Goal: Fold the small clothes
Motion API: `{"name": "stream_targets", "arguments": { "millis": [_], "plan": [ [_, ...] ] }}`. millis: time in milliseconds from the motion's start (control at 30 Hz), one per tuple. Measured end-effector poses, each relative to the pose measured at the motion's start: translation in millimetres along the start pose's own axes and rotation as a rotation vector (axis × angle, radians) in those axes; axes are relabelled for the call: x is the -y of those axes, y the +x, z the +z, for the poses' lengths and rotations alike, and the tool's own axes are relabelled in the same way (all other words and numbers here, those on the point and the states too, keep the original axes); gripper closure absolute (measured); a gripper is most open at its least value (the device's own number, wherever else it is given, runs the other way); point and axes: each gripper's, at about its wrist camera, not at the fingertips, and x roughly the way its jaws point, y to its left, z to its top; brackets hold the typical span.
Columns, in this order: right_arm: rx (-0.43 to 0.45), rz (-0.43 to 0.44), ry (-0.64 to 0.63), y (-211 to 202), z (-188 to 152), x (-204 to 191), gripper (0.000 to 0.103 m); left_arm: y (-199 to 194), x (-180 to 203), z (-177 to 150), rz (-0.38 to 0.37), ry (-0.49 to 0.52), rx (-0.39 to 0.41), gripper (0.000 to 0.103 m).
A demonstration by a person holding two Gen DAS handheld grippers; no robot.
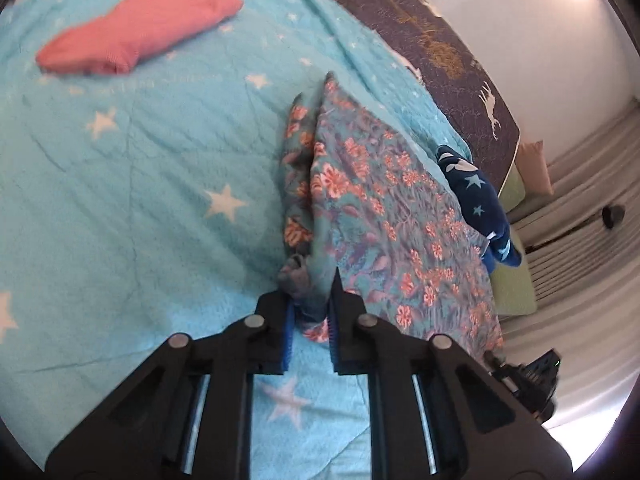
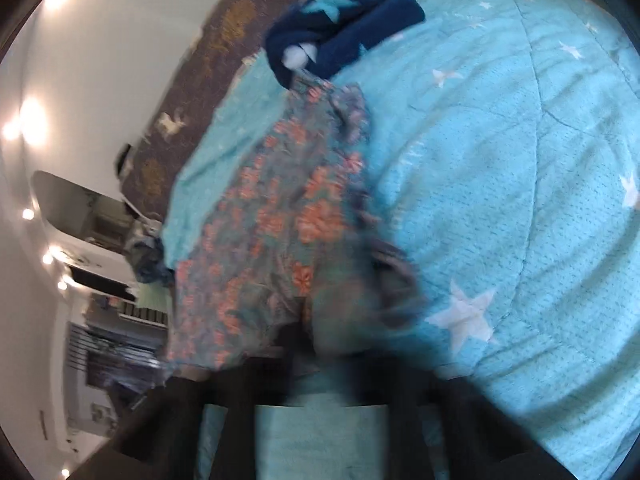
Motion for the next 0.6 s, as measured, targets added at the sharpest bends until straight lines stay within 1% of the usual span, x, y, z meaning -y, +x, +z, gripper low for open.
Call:
{"name": "stream_targets", "arguments": {
  "millis": [33, 100, 167, 267, 300, 367, 467, 600],
  "plan": [
    [0.013, 0.017, 0.004, -5, 1, -1, 0.1, -8, 3, -1, -0.01, 0.019, 0.011, 0.088],
    [0.054, 0.024, -0.017, -23, 0, -5, 0.101, -26, 9, -4, -0.063, 0.044, 0.015, 0.089],
    [0.074, 0.041, -0.047, -45, -5, -12, 0.101, -43, 17, -10, -0.087, 0.08, 0.019, 0.089],
    [0.078, 0.056, -0.094, -73, -22, -17, 0.101, -66, 28, -23, -0.062, 0.17, 0.039, 0.089],
    [0.079, 0.051, -0.107, -82, -27, -16, 0.101, -73, 29, -29, -0.064, 0.188, 0.034, 0.089],
    [0.074, 0.037, -0.13, -96, -45, -15, 0.101, -84, 24, -40, -0.057, 0.197, 0.013, 0.089],
    [0.04, -0.008, -0.138, -110, -73, -8, 0.101, -97, 11, -60, -0.035, 0.184, -0.03, 0.089],
    [0.012, -0.064, -0.106, -130, -108, 11, 0.101, -104, -1, -87, -0.013, 0.177, -0.088, 0.088]
  ]
}}
